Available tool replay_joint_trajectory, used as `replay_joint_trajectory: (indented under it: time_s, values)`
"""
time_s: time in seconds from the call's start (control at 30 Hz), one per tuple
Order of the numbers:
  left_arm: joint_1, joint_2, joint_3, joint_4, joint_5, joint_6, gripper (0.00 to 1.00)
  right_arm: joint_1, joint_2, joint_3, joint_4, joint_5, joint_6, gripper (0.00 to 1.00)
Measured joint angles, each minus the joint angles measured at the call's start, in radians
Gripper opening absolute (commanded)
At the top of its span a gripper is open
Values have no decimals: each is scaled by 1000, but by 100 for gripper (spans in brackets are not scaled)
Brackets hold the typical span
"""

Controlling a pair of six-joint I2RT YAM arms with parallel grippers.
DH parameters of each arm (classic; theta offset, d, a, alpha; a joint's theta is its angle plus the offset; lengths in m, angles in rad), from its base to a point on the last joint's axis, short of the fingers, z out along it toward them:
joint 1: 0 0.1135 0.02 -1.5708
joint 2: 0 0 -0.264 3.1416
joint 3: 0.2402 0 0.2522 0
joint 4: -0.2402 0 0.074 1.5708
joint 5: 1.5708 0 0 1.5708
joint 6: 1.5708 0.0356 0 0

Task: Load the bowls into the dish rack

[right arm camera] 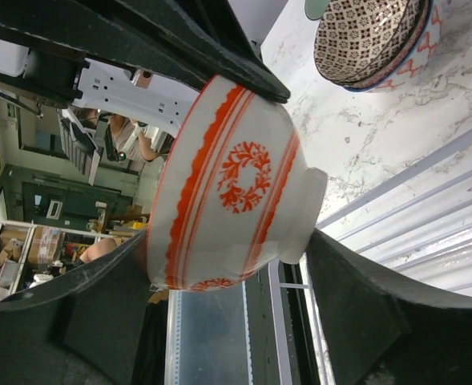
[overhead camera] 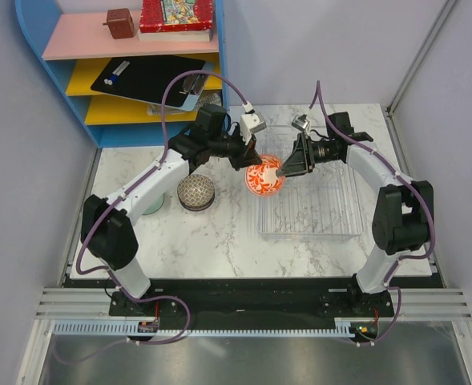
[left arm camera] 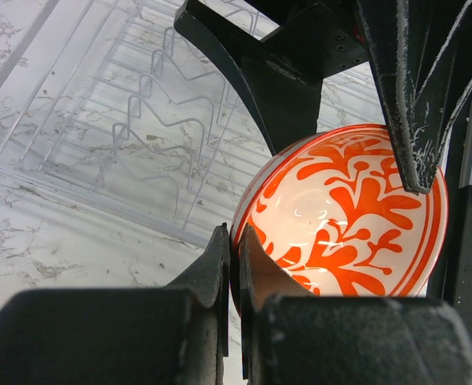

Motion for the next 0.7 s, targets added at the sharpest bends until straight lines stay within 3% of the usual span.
replay_joint_trajectory:
  time_s: [0.13, 0.43, 0.53, 0.63, 0.67, 0.7]
  values:
    - [0, 0, 0, -1, 0, 0, 2, 0, 7, 0, -17, 7, -10, 62]
    - [-1, 0, 0, -1, -2, 0, 2, 0, 19, 24, -73, 7, -57, 3]
    - [-2, 0, 0, -2, -2, 0, 4, 0, 19, 25, -83, 8, -65, 0]
    - [-3, 0, 0, -2, -1, 0, 23, 0, 19, 25, -88, 8, -72, 0]
    - [-3, 0, 0, -2, -1, 0, 43, 0, 19, 25, -89, 7, -72, 0]
    - [-3, 0, 0, -1, 0, 0, 49, 0, 19, 25, -90, 6, -76, 0]
